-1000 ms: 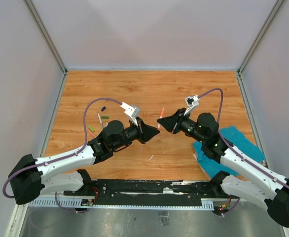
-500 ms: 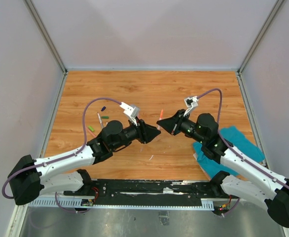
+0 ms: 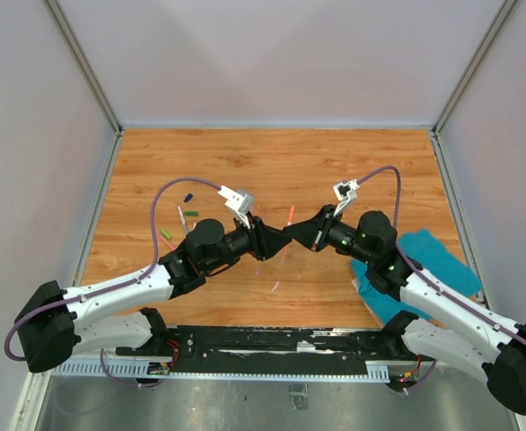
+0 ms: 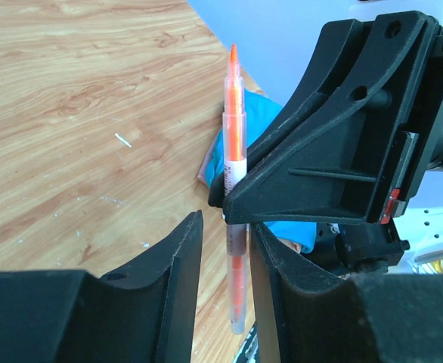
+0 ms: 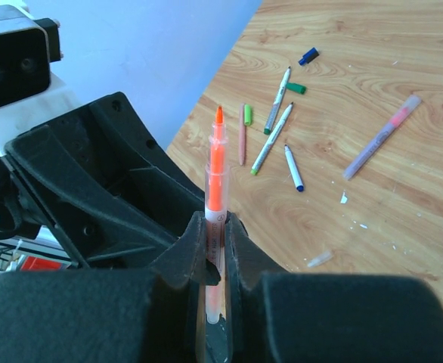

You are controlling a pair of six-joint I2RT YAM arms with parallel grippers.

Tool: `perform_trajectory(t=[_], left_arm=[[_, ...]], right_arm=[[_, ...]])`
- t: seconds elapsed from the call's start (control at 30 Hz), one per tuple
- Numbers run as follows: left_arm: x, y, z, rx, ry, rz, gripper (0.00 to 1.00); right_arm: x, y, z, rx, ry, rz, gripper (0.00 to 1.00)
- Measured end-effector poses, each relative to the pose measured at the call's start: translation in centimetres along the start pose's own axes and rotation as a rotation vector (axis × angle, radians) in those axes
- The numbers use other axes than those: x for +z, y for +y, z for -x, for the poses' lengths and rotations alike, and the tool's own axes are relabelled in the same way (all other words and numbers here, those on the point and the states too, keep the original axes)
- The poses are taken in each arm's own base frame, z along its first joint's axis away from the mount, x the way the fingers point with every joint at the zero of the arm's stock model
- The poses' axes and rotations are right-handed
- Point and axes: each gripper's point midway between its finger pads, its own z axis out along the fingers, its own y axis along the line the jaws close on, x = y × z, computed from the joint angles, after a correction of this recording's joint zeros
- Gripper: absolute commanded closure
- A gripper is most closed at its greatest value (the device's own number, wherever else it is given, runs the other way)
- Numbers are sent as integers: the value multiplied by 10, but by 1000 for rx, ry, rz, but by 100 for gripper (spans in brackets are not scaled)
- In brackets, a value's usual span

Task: Insert the pens into the pen caps
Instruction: Adjust the pen.

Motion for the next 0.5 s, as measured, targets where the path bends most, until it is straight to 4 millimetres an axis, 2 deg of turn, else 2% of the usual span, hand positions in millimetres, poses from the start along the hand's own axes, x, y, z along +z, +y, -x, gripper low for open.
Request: perform_trajectory(t=[0.07,0.17,0.23,0.3,0.43,0.5], left_arm=[[0,1,-1,0,2,2,70],[1,-1,-1,-9,2,-4,89],[1,-4,0,-14,0,-12,98],[1,-4,0,-15,0,-10,99],[0,-3,0,-17,1,-5,100],[-1,-2,0,-13,0,6,99]], right_arm=[[0,2,0,6,-4,14,99],[0,4,1,9,-8,27,99],[0,4,0,11,-9,29,98],[0,4,0,10,-10,29,96],[0,4,0,5,-10,28,79],[0,3,0,-3,-8,26,75]])
